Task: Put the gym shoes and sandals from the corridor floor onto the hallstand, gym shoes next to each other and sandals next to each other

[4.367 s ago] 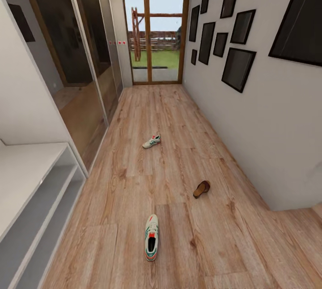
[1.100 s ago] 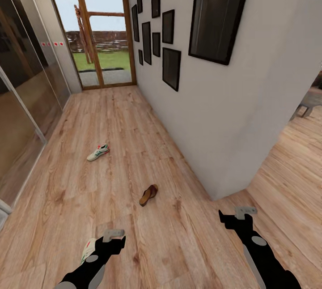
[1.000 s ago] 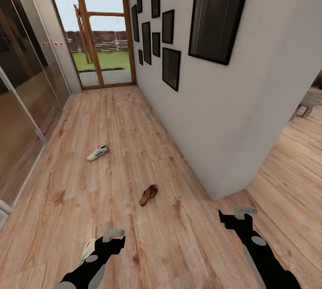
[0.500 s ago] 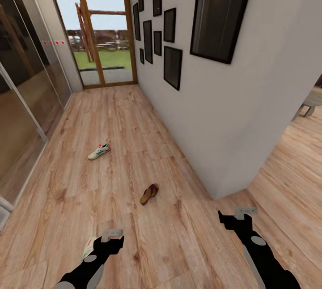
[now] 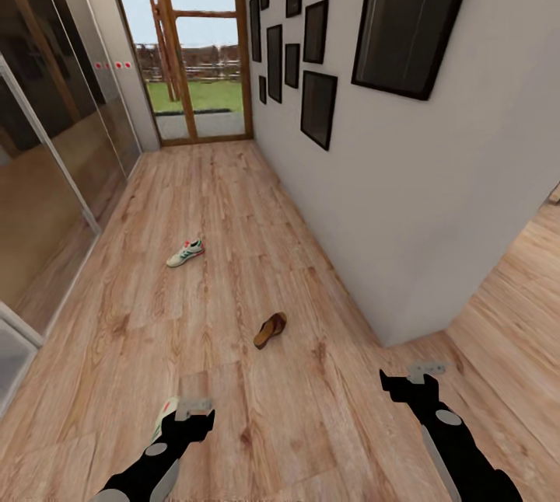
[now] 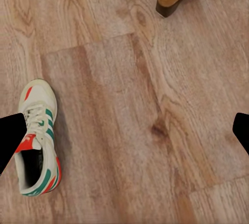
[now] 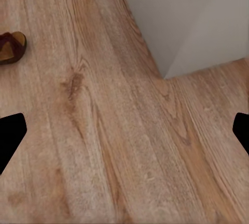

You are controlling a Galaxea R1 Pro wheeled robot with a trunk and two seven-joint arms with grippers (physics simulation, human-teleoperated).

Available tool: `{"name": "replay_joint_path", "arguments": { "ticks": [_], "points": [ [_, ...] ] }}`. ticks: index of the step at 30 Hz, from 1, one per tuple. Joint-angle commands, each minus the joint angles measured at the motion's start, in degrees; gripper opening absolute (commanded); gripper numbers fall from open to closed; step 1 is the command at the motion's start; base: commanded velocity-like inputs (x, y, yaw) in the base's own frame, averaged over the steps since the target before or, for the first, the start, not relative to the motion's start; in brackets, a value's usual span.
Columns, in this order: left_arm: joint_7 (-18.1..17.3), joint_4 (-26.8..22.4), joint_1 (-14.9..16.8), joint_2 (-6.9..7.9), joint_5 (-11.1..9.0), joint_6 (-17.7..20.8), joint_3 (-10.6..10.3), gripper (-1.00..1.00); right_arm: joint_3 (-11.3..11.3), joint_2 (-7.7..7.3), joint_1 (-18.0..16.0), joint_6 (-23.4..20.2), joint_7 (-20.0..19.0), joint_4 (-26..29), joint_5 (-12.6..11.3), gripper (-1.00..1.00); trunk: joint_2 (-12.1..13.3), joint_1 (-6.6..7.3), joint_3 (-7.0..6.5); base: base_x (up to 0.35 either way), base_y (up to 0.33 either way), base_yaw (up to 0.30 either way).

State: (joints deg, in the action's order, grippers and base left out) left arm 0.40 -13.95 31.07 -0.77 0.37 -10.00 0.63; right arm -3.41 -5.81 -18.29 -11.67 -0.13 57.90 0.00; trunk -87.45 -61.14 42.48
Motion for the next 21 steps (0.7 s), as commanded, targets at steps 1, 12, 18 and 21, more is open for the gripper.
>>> {"name": "replay_joint_path", "arguments": {
  "ticks": [1,12,18,21],
  "points": [
    [0.04,0.06,0.04,-0.02,0.04,-0.2,0.06,1.0,-0.02,-0.01,-0.01,-0.33,-0.01,0.1,0.0,1.0,-0.44,-0.22,0.31,0.0,0.0,0.147],
    [0.12,0.06,0.04,0.32,-0.24,-0.21,0.07,1.0,-0.02,0.01,0.0,-0.37,-0.04,0.09,0.0,1.0,-4.85,-2.64,3.16,0.0,0.0,0.103],
    [0.13,0.06,0.04,0.52,-0.39,-0.27,0.1,1.0,-0.02,0.01,-0.02,-0.37,-0.04,0.1,0.0,1.0,-7.26,-3.96,4.77,0.0,0.0,0.012],
    [0.13,0.06,0.03,0.97,-0.49,-0.31,0.12,1.0,-0.02,0.01,-0.02,-0.37,-0.04,0.1,0.0,1.0,-8.46,-4.61,5.58,0.0,0.0,0.002]
  ]
}}
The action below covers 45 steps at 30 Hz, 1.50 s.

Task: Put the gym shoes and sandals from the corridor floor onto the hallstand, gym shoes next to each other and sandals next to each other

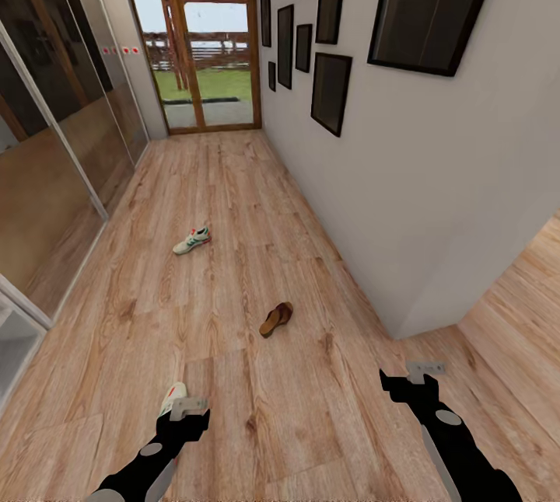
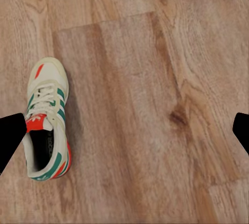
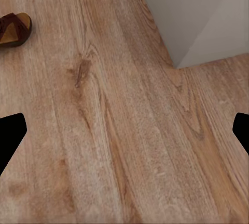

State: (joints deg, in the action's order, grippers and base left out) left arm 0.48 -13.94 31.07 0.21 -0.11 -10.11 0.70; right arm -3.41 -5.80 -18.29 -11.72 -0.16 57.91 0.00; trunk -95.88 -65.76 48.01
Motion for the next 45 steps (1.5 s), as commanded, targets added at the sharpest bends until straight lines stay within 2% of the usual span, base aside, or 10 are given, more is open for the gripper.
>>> {"name": "replay_joint_path", "arguments": {
  "ticks": [1,6,11,12,14,15,16,20,23,45],
  "points": [
    [0.07,0.05,0.04,0.49,-0.06,-0.54,0.07,1.0,-0.01,0.0,0.0,-0.32,-0.02,0.09,0.0,1.0,-0.44,-0.22,0.32,0.0,0.0,0.0],
    [0.29,0.04,0.04,0.93,0.15,-2.18,0.1,1.0,-0.01,0.0,0.0,-0.31,-0.02,0.09,0.0,1.0,-2.44,-1.32,1.67,0.0,0.0,0.0],
    [0.97,0.01,0.13,4.13,-0.5,-2.97,0.34,1.0,-0.01,0.0,0.01,-0.32,-0.02,0.03,0.0,1.0,-4.45,-2.42,3.03,0.0,0.0,0.0],
    [0.85,-0.01,0.16,5.3,-1.07,-3.02,0.72,1.0,-0.01,0.0,0.01,-0.32,-0.02,0.06,0.0,1.0,-4.85,-2.64,3.3,0.0,0.0,0.0],
    [0.66,-0.02,0.18,6.31,-1.82,-3.02,1.22,1.0,-0.01,0.0,0.01,-0.32,-0.02,0.07,0.0,1.0,-5.65,-3.07,3.84,0.0,0.0,0.0],
    [0.22,-0.03,0.21,7.55,-3.25,-3.02,2.1,1.0,-0.01,0.0,-0.01,-0.29,-0.02,0.08,0.0,1.0,-6.05,-3.29,4.11,0.0,0.0,0.0],
    [0.14,-0.03,0.21,7.72,-3.47,-3.03,2.23,1.0,-0.01,0.0,-0.01,-0.29,-0.02,0.09,0.0,1.0,-6.45,-3.51,4.38,0.0,0.0,0.0],
    [-0.12,-0.03,0.22,8.25,-4.14,-3.14,2.59,1.0,-0.01,0.0,-0.01,-0.27,-0.02,0.04,0.0,1.0,-8.06,-4.39,5.45,0.0,0.0,0.0],
    [-0.17,-0.04,0.22,8.34,-4.27,-3.24,2.72,1.0,-0.01,0.05,-0.01,-0.25,-0.02,0.06,0.0,1.0,-8.06,-4.39,5.64,0.0,0.0,0.0],
    [-0.05,-0.12,0.48,7.39,-4.34,-3.57,2.68,1.0,-0.01,0.26,0.0,-0.23,-0.02,0.1,0.0,1.0,-8.06,-4.39,5.77,0.053,0.083,0.0]
  ]
}}
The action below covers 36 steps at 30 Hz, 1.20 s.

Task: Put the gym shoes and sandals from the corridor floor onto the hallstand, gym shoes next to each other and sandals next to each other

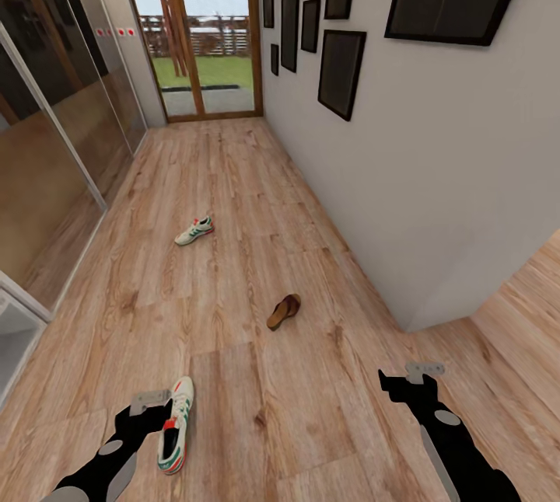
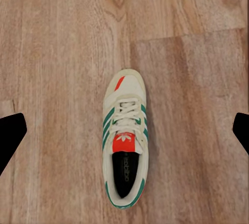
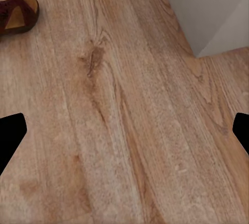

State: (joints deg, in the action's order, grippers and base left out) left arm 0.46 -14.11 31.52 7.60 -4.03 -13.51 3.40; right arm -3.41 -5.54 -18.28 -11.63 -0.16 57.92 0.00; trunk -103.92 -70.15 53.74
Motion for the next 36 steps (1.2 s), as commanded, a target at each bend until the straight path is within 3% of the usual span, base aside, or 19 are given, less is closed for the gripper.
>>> {"name": "replay_joint_path", "arguments": {
  "ticks": [1,11,26,32,36],
  "points": [
    [-0.06,0.05,0.03,-0.01,-0.41,-0.18,-0.04,1.0,-0.01,0.0,-0.01,-0.33,-0.02,0.09,0.0,1.0,-0.02,0.01,0.04,0.009,0.019,0.0],
    [-0.18,0.04,0.03,-0.14,-0.26,-0.21,-0.12,1.0,-0.07,0.0,-0.02,-0.36,-0.02,0.16,0.0,1.0,-0.02,0.01,0.08,0.003,0.006,0.0],
    [-0.19,0.04,-0.04,-0.21,-0.19,-0.28,-0.05,1.0,-0.15,0.0,-0.02,-0.43,-0.01,0.22,0.0,1.0,-6.03,-3.29,4.01,0.0,0.0,0.0],
    [-0.19,0.04,-0.05,-0.37,-0.05,-0.27,-0.09,1.0,-0.23,-0.05,-0.05,-1.57,-0.02,5.11,-0.21,1.0,-8.44,-4.61,5.63,0.0,0.0,0.0],
    [-0.19,0.06,-0.05,-0.56,0.01,-0.28,-0.12,1.0,-0.2,0.09,-0.11,-5.24,-0.02,10.61,-0.32,1.0,-10.04,-5.49,6.71,0.0,0.0,0.0]
  ]
}}
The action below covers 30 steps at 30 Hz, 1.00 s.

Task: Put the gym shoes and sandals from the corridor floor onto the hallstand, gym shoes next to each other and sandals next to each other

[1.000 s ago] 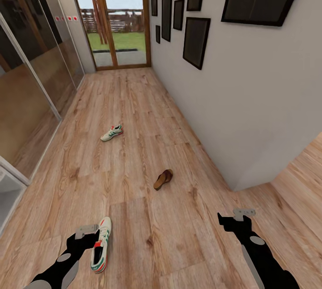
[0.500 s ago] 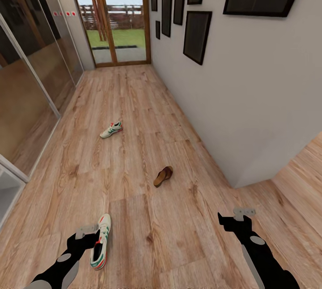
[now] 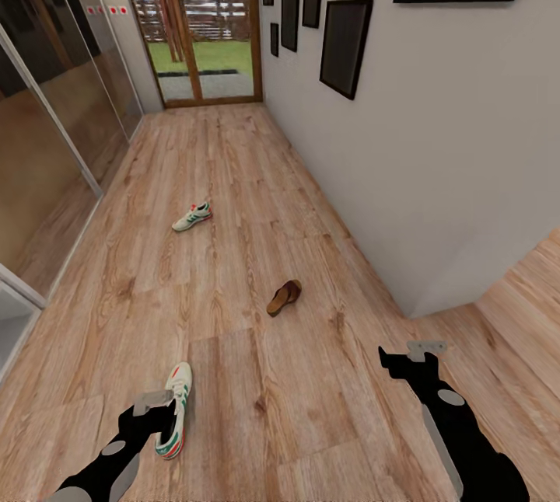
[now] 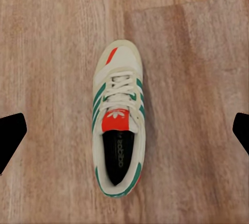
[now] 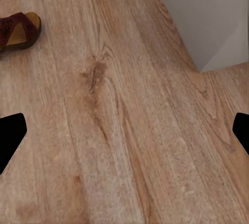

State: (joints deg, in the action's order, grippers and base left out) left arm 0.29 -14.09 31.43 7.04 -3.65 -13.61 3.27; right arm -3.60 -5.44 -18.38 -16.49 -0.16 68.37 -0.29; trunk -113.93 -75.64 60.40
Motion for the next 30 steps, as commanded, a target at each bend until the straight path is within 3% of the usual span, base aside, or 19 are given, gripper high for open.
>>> {"name": "replay_joint_path", "arguments": {
  "ticks": [1,4,11,30],
  "points": [
    [-0.02,0.06,0.03,-0.04,-0.35,-0.17,-0.02,1.0,-0.01,0.11,-0.07,-2.57,-0.02,2.79,-0.07,1.0,-0.43,-0.22,0.32,0.0,0.0,0.0],
    [-0.02,0.05,0.03,-0.02,-0.32,-0.14,-0.08,1.0,0.05,0.32,-0.15,-7.72,-0.02,9.48,-0.12,1.0,-1.64,-0.88,1.13,0.0,0.0,0.0],
    [-0.02,0.1,0.03,-0.01,-0.31,-0.1,-0.17,1.0,0.18,0.42,-0.18,-11.59,-0.02,15.56,-0.22,1.0,-4.44,-2.41,3.02,0.0,0.0,0.0],
    [0.06,0.12,0.03,0.07,-0.29,-0.14,-0.36,1.0,0.27,0.95,-0.17,-12.14,-0.02,16.02,-0.13,1.0,-12.06,-6.59,8.15,0.0,0.0,0.017]
  ]
}}
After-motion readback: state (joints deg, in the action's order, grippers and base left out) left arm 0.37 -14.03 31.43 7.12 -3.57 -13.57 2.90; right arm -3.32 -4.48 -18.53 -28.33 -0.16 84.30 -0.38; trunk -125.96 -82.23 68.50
